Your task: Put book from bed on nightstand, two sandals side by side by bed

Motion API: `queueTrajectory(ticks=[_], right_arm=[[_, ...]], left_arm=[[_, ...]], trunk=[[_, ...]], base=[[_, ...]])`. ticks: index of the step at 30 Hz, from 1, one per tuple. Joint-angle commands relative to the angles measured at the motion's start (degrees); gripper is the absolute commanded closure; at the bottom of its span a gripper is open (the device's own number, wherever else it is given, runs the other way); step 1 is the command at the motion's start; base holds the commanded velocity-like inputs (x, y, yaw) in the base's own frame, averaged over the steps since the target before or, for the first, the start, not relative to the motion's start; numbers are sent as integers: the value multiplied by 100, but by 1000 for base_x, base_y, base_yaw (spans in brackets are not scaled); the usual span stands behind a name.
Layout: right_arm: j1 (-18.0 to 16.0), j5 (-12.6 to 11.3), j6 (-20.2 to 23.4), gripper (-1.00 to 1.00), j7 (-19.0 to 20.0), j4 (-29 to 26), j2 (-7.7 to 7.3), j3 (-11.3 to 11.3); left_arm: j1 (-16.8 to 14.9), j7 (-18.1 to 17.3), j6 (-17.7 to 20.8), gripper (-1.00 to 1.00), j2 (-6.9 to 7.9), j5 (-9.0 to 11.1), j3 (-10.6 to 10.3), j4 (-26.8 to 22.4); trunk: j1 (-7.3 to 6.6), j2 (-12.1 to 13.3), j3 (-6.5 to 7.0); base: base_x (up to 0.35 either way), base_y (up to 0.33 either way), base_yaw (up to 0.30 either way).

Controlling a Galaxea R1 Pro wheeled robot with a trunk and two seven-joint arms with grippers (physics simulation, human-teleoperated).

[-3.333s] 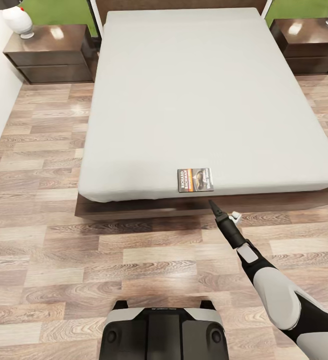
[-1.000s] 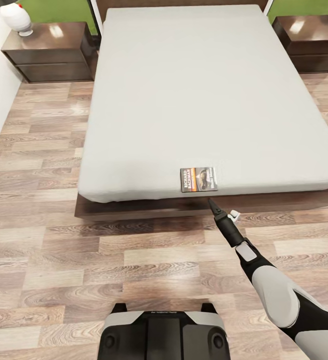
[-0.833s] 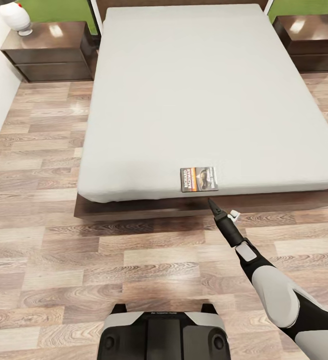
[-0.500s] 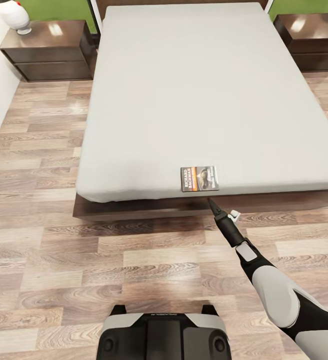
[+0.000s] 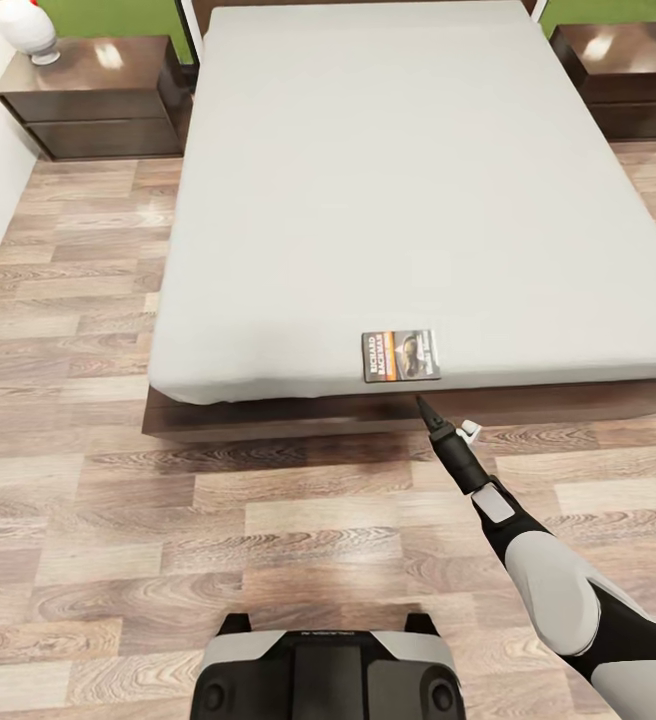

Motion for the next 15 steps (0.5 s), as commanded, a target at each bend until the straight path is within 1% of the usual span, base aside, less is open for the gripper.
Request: queueTrajectory(ticks=[1,6,10,15], right_arm=[[-2,-43,16,-100,19,8,-4,14],[-2,-41,18,-100,39,-3,-6,14],[-2,-44,23,-100,161,-7,-17,14],[-2,-41,24,-100,219,-10,-26,14]], left_arm=[[-2,5,21,-100,-2,-21,17,-5],[-4,5,21,-100,-2,-21,17,-5],[-6,5,21,-100,-2,-21,17,-5],[-5,5,25,-100,-2,-21,17,-5]], trunk=[[23,-44,-21],[133,-244,-110],[221,-405,-182],[330,-605,-272]], base=[[0,0,0],[0,0,0],[0,0,0],[0,0,0]])
